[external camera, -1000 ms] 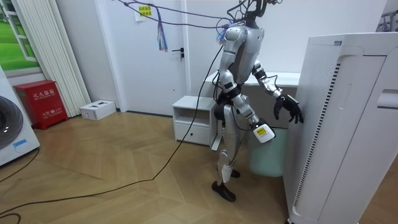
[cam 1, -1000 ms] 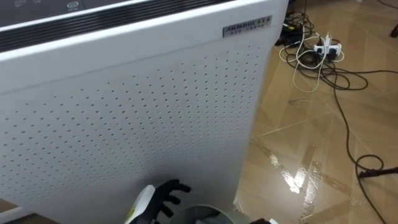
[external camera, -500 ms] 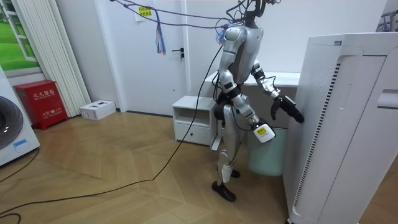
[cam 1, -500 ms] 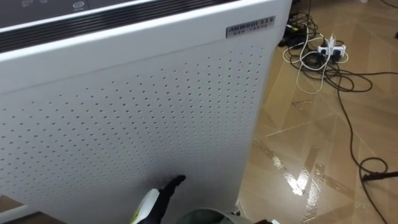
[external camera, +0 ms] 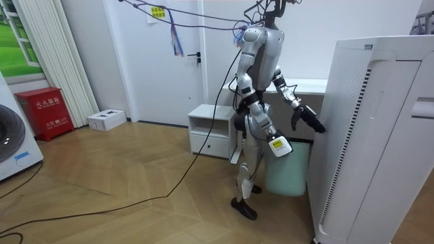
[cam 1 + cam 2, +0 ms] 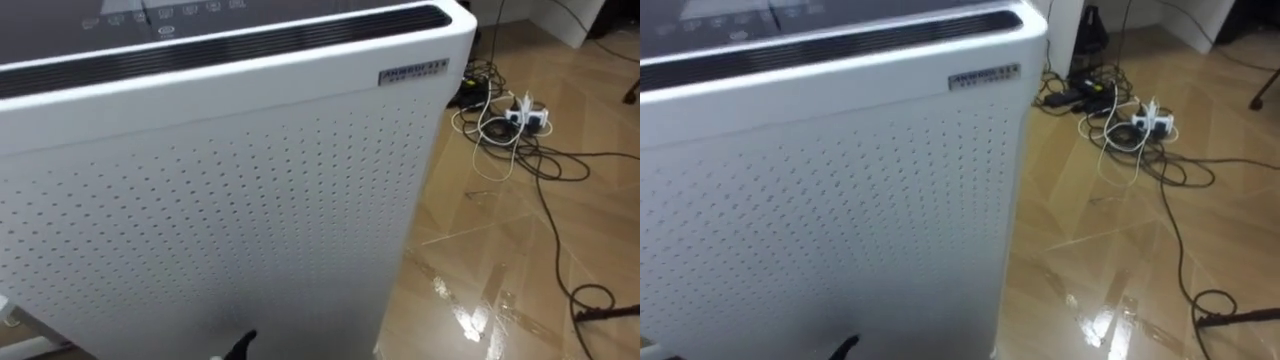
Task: Pick garbage
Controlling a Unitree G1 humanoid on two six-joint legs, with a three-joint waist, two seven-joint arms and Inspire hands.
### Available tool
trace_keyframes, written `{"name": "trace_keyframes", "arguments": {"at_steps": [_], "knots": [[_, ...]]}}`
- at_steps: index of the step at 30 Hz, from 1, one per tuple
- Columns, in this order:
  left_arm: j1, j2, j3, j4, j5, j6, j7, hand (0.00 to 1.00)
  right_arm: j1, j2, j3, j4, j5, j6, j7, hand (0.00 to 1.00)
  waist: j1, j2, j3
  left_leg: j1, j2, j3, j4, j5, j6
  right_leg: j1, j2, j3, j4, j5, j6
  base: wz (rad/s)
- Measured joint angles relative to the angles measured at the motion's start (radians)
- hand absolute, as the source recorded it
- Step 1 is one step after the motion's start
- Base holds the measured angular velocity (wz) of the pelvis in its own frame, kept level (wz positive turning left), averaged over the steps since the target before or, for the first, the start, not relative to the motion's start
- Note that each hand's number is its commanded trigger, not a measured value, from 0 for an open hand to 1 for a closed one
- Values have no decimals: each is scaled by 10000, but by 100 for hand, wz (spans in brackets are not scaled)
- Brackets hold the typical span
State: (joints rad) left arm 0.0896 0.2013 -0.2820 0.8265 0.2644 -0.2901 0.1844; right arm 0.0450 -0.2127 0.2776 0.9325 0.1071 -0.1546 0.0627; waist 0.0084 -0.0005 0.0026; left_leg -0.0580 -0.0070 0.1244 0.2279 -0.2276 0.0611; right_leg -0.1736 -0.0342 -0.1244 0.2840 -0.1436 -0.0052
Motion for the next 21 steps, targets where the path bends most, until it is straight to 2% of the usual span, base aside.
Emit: {"name": "trace_keyframes", "arguments": {"at_steps": [2,4,8,12,17,20,21], "knots": [[325,2,348,835,-244,14,-3,0,155,0,-467,609,616,-71,-87,100,-1,-65,-28,322,6,-2,-200,0,-1,305,36,0,-160,-8,16,0],[576,12,744,1197,-490,23,-3,0,371,-4,-791,893,1041,-101,-107,100,-40,-114,-28,544,18,-94,-301,1,-2,618,48,-110,-356,-4,24,13],[952,18,1124,1892,-2059,20,-2,0,538,9,-1224,1764,1637,-312,-304,100,-39,-145,-9,1035,22,-187,-533,-1,-3,1205,84,-194,-701,27,73,7],[1180,-9,1665,2600,-2844,112,9,0,601,15,-1679,2250,1826,-307,-400,100,-17,-130,-9,1334,38,-187,-701,-4,-6,1522,128,-203,-843,45,98,0],[1502,-36,2159,2750,-3541,464,23,0,789,46,-1940,2372,1993,-260,-555,100,1,-73,7,1546,68,-179,-775,-19,-32,1710,191,-172,-979,53,90,0],[1642,-233,2755,2947,-3807,823,-36,0,799,125,-2353,2553,2096,-71,-590,100,21,-44,26,1734,111,-183,-846,-47,-74,1935,239,-182,-1022,44,83,0],[1656,-283,2913,2975,-3868,909,-38,0,803,130,-2425,2612,2145,-34,-580,100,21,-25,3,1745,116,-183,-848,-53,-81,1951,245,-183,-1036,43,81,0]]}}
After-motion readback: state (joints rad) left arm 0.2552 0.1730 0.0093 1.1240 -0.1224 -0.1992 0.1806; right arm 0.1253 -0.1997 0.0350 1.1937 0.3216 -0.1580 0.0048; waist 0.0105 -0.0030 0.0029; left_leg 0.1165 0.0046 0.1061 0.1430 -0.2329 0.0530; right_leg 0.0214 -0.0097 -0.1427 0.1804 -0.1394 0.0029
